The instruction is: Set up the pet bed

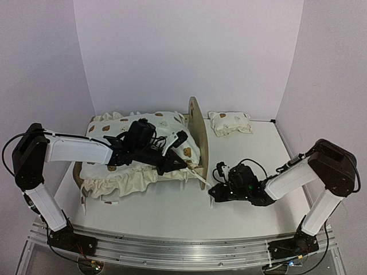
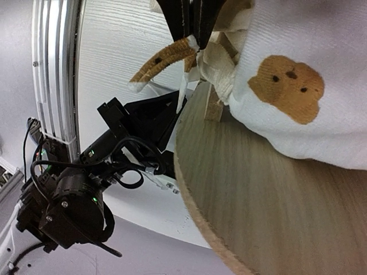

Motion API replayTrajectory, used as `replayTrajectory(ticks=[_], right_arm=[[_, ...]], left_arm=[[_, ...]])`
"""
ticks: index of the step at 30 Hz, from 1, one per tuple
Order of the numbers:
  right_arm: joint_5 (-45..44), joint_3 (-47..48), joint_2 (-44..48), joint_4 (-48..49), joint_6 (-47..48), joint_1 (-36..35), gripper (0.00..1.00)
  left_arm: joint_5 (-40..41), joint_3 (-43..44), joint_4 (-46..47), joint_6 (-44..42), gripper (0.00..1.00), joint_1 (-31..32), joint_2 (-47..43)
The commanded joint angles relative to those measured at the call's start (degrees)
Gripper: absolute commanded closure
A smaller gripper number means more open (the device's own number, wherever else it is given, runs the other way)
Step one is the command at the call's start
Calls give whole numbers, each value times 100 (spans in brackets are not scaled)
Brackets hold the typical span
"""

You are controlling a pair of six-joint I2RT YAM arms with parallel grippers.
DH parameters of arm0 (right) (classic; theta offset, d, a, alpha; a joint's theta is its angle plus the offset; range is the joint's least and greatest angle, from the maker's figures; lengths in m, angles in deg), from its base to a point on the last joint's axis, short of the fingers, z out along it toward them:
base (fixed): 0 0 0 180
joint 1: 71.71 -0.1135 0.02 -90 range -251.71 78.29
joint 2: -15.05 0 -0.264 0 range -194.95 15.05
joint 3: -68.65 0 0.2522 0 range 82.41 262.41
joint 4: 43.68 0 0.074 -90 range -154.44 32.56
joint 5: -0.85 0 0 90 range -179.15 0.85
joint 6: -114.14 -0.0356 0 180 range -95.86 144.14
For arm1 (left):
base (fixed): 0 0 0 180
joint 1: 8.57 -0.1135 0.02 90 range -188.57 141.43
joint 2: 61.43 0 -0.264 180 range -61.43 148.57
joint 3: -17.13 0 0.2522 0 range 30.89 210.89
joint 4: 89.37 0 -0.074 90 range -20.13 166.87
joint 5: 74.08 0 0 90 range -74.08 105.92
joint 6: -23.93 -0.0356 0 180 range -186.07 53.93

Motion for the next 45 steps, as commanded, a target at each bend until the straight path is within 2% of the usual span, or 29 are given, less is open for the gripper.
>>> replayTrajectory(ticks=[1,3,8,14,18,21,25,30,36,45], right_arm=[[691,574,122,-1556,510,0,100],[862,677,391,-1610,725,-131,100],[1155,942,705,-1813,1034,-425,100],[1339,1536,649,-2082,1254,-598,100],[1331,1709,620,-2099,1385,-598,100],[1304,1731,642,-2114,1403,-603,100],[1194,1629,749,-2134,1370,-597,100],[942,1343,844,-2266,1190,-582,100],[902,891,410,-2326,615,-417,100],[825,410,-78,-2166,-70,-73,100]], left_arm=[[-58,209,453,1392,100,-813,-226],[-239,214,528,1707,100,-1000,-229],[-707,86,755,2254,99,-1008,-251],[-882,-51,1057,2244,84,-1010,-166],[-781,-35,1243,2083,81,-1009,-27],[-843,-2,1162,1982,83,-1006,61],[-793,10,955,1878,100,-1005,45],[-611,234,740,1489,100,-1010,-161],[-554,902,493,634,100,-1033,-442],[-1085,1491,-141,-56,100,-1062,-750]])
